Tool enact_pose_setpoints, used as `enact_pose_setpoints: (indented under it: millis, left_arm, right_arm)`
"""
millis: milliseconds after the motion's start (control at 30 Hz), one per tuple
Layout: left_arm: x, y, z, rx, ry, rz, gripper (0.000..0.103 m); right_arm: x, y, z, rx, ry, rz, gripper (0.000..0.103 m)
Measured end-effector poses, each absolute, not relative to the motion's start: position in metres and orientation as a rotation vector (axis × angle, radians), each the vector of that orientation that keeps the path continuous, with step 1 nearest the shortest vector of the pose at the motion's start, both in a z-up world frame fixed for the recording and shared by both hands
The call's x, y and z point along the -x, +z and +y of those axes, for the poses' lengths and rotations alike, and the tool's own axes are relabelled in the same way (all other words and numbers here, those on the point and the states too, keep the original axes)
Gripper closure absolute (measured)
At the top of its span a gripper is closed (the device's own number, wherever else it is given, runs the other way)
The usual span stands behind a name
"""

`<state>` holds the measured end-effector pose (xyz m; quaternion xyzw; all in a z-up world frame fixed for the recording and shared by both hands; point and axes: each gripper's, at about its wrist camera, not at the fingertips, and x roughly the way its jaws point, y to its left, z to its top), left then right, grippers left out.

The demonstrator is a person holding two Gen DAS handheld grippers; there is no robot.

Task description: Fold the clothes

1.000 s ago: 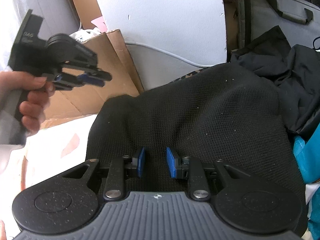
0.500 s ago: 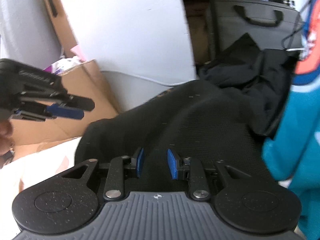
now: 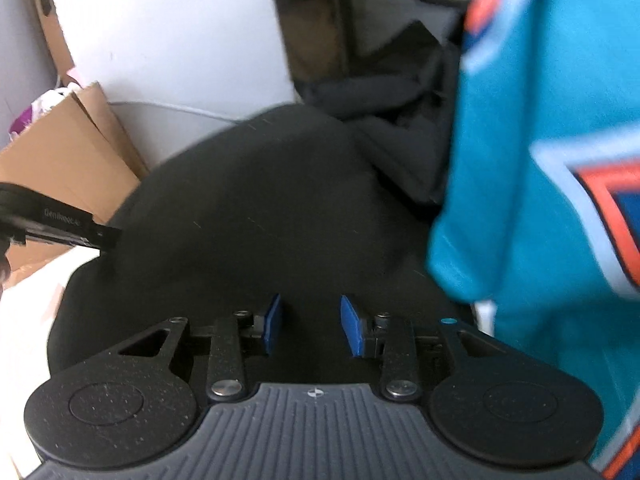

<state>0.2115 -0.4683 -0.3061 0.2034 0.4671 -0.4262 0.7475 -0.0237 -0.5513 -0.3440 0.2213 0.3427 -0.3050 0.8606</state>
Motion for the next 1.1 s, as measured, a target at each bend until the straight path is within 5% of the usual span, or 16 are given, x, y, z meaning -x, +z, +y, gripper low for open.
enact_pose_setpoints:
  millis: [500, 1100]
  left_arm:
    - [-0.196, -0.246, -0.421, -0.295, -1.003, 0.963, 0.087]
    - [-0.176, -0.303, -0.437, -0.363, -1.005, 1.071, 0.082]
  right_arm:
    - [0.054, -0.333, -0.538, -0.415, -0.649, 0.728, 0.064]
    - [0.064, -0.347, -0.540, -0.464, -0.675, 0.753, 0.063]
